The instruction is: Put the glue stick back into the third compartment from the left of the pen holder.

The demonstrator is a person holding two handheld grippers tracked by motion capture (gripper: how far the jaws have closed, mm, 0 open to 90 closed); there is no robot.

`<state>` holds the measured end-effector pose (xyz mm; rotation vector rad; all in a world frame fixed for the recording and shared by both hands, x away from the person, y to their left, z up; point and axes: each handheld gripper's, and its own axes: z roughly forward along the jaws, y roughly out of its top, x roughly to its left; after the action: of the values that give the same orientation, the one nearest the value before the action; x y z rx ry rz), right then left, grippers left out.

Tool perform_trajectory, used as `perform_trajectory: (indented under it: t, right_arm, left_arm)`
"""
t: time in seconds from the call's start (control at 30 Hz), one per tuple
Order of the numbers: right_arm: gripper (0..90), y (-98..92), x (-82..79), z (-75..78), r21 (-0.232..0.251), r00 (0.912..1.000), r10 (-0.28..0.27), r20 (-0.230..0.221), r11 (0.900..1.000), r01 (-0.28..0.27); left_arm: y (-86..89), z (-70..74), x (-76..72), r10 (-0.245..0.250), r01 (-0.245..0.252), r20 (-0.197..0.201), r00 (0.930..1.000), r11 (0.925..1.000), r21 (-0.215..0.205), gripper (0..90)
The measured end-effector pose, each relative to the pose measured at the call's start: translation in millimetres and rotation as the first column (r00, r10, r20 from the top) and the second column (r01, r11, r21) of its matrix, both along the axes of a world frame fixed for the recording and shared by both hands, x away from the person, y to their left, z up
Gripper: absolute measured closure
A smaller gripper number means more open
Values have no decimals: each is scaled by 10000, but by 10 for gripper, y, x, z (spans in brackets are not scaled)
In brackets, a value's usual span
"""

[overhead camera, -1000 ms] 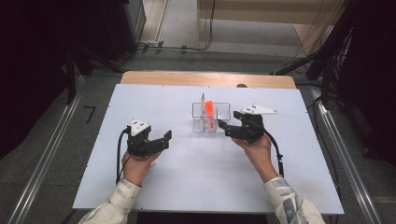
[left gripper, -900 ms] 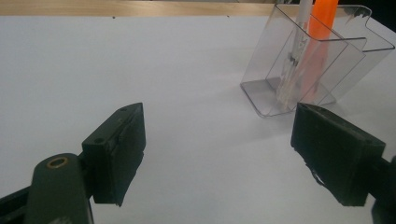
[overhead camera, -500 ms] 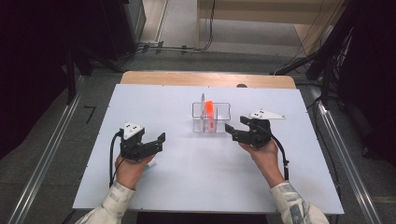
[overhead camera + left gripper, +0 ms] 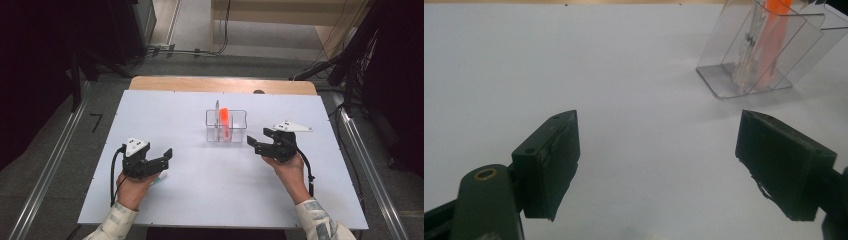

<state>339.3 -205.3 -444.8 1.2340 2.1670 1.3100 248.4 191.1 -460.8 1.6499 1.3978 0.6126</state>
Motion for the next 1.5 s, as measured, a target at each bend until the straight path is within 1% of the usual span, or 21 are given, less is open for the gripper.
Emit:
perform_trajectory:
  t: [0.07, 0.17, 0.27, 0.47, 0.5, 0.63, 0.73, 1.03, 1.13, 1.27, 1.33, 1.5]
  right_arm:
    - [239, -21, -3, -4, 1, 10000, -4, 13, 10000, 4]
    - [239, -49, -13, -6, -3, 10000, -68, -7, 10000, 68]
    - [239, -84, -20, -18, -12, 9999, -103, -34, 9999, 103]
    - [239, -157, -44, -30, -68, 9998, -179, -46, 9998, 179]
    - [239, -169, -51, -30, -16, 9998, -194, -86, 9998, 194]
    - [239, -205, -67, -50, -85, 9997, -240, -92, 9997, 239]
    - [239, -231, -72, -56, -96, 9995, -290, -86, 9995, 289]
    - [239, -294, -88, -60, -45, 9991, -407, -112, 9992, 406]
    - [239, -297, -87, -63, -57, 9991, -413, -129, 9991, 412]
    - [239, -294, -85, -66, -66, 9989, -434, -154, 9990, 433]
    - [239, -294, -83, -68, -73, 9989, -433, -162, 9990, 432]
    - [239, -296, -82, -70, -98, 9990, -430, -154, 9990, 428]
  left_arm:
    - [17, -7, -21, 55, -55, -10, 10000, 10000, 76, 179]
    - [43, -8, -56, 193, -195, 79, 9998, 9997, 177, 179]
    - [65, -8, -95, 206, -210, 140, 9997, 9994, 271, 179]
    - [136, -33, -191, 231, -236, 110, 9997, 9987, 454, 179]
    - [152, -39, -207, 255, -259, 90, 9996, 9986, 456, 179]
    - [208, -53, -273, 328, -331, 64, 9994, 9983, 477, 179]
    - [239, -75, -326, 352, -353, 35, 9994, 9976, 593, 179]
    - [301, -152, -443, 276, -259, -178, 9995, 9959, 872, 179]
    - [329, -173, -463, 286, -263, -263, 9992, 9960, 855, 179]
    - [359, -196, -488, 355, -333, -247, 9991, 9958, 850, 179]
    - [373, -209, -500, 372, -345, -311, 9988, 9959, 834, 179]
    - [386, -240, -530, 214, -172, -440, 9988, 9955, 934, 179]
